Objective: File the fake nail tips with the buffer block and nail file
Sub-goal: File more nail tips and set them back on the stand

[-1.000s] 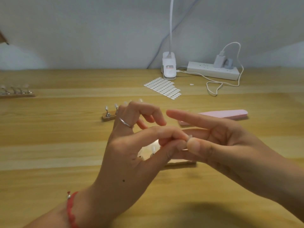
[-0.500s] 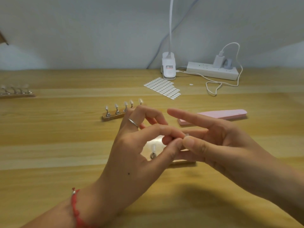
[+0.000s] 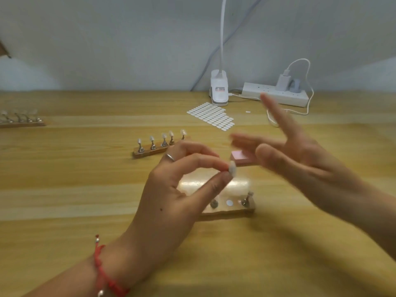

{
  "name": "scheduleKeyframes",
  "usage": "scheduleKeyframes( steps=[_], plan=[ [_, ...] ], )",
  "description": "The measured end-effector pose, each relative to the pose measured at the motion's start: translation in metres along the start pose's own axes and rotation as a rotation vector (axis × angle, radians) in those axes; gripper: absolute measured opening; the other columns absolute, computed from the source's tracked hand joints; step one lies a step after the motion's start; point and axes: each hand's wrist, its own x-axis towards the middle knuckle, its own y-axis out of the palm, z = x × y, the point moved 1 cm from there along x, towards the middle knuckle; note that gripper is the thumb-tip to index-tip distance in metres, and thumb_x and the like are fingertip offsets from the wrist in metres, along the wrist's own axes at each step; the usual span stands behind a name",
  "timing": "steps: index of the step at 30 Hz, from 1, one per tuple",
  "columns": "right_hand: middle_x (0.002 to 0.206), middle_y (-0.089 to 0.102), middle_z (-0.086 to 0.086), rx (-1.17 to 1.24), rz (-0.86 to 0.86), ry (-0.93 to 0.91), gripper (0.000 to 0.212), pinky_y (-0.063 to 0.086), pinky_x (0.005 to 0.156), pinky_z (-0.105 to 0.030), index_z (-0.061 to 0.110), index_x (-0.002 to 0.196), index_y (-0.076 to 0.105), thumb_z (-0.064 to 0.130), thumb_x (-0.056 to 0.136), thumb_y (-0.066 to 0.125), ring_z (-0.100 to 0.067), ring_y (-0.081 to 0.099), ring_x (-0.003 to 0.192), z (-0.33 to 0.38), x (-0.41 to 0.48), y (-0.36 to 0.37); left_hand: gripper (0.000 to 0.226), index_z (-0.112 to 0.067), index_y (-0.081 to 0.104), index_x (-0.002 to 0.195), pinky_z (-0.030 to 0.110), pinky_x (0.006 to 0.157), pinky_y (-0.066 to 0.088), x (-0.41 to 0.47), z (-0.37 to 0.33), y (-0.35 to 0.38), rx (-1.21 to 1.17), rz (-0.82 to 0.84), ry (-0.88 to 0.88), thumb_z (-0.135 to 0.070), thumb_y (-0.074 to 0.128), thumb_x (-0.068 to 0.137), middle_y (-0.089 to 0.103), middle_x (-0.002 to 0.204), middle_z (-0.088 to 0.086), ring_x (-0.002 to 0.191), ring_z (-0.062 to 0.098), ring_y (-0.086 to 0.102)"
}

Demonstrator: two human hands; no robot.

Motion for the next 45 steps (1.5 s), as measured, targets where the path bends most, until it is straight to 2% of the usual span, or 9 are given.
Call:
scheduleKeyframes(
  steps=[4,6,11,14,16,20,29,40,45],
  plan=[
    [0.152,0.034,0.017,-0.905,0.037,0.064,0.076,0.025,0.117,-0.027,0.057,0.145,0.013,0.026,0.095,0.061,-0.001,0.027,0.143,-0.025,0.016,-0.039,0.014,-0.033,0.073,0.081,0.03,0.086,0.047,0.003,0.006,-0.003,-0.11,0.0,-0.183,-0.042,0.077,0.072,0.07,0.095,-0.015,0.098,0.005,0.063],
    [0.146,0.044,0.016,-1.028,0.14,0.095,0.061,0.032,0.11,-0.027,0.049,0.145,0.033,0.023,0.096,0.059,-0.009,0.039,0.137,-0.038,0.017,-0.041,0.02,-0.035,0.073,0.085,0.036,0.089,0.048,0.005,0.007,-0.005,-0.158,-0.011,-0.255,-0.046,0.078,0.07,0.072,0.091,-0.015,0.091,0.004,0.065],
    [0.125,0.062,0.002,-1.006,-0.017,-0.053,0.041,0.051,0.088,-0.039,0.027,0.132,0.061,0.013,0.093,0.063,-0.021,0.062,0.106,-0.033,0.021,-0.043,0.026,-0.039,0.076,0.087,0.025,0.081,0.051,0.006,0.014,-0.01,-0.259,-0.031,-0.367,-0.046,0.072,0.063,0.075,0.092,-0.012,0.091,0.014,0.068],
    [0.122,0.06,0.005,-0.868,-0.225,-0.296,0.043,0.055,0.085,-0.027,0.025,0.128,0.056,0.016,0.087,0.064,0.001,0.06,0.098,-0.014,0.015,-0.04,0.025,-0.044,0.076,0.086,0.027,0.082,0.051,0.008,0.017,-0.011,-0.252,-0.035,-0.392,-0.047,0.074,0.062,0.074,0.093,-0.015,0.093,0.016,0.067],
    [0.121,0.061,0.005,-0.851,-0.262,-0.493,0.035,0.052,0.092,-0.023,0.023,0.123,0.057,0.02,0.089,0.064,0.005,0.059,0.102,-0.002,0.009,-0.026,0.024,-0.045,0.076,0.084,0.035,0.088,0.05,0.01,0.017,-0.012,-0.242,-0.034,-0.385,-0.047,0.074,0.06,0.074,0.091,-0.017,0.09,0.006,0.068],
    [0.122,0.063,-0.003,-0.926,-0.147,-0.739,0.028,0.04,0.111,-0.051,0.016,0.118,0.062,0.014,0.09,0.063,-0.018,0.059,0.117,0.006,-0.001,0.005,0.027,-0.042,0.076,0.084,0.051,0.095,0.047,0.011,0.014,-0.012,-0.223,-0.034,-0.364,-0.05,0.071,0.059,0.075,0.089,-0.014,0.091,0.008,0.068],
    [0.124,0.063,-0.009,-0.992,-0.055,-0.784,0.03,0.031,0.114,-0.06,0.012,0.118,0.066,0.001,0.091,0.061,-0.023,0.052,0.125,0.003,0.0,0.005,0.025,-0.026,0.078,0.083,0.021,0.075,0.049,0.01,0.011,-0.008,-0.169,0.04,-0.2,-0.041,0.071,0.065,0.073,0.078,-0.008,0.078,0.007,0.066],
    [0.12,0.062,-0.009,-0.964,-0.173,-0.717,0.025,0.035,0.111,-0.061,0.009,0.117,0.066,0.003,0.094,0.059,-0.027,0.058,0.117,0.007,0.003,0.001,0.023,-0.023,0.077,0.087,0.02,0.075,0.05,0.01,0.013,-0.007,-0.15,0.048,-0.165,-0.036,0.074,0.069,0.072,0.08,-0.005,0.078,0.009,0.066],
    [0.121,0.064,-0.009,-0.961,-0.055,-0.803,0.03,0.03,0.114,-0.06,0.009,0.112,0.072,0.008,0.103,0.044,-0.027,0.059,0.118,0.003,-0.003,0.016,0.021,-0.024,0.077,0.083,0.019,0.075,0.048,0.01,0.01,-0.006,-0.187,0.031,-0.191,-0.038,0.07,0.068,0.073,0.08,-0.008,0.079,0.004,0.066]
  ],
)
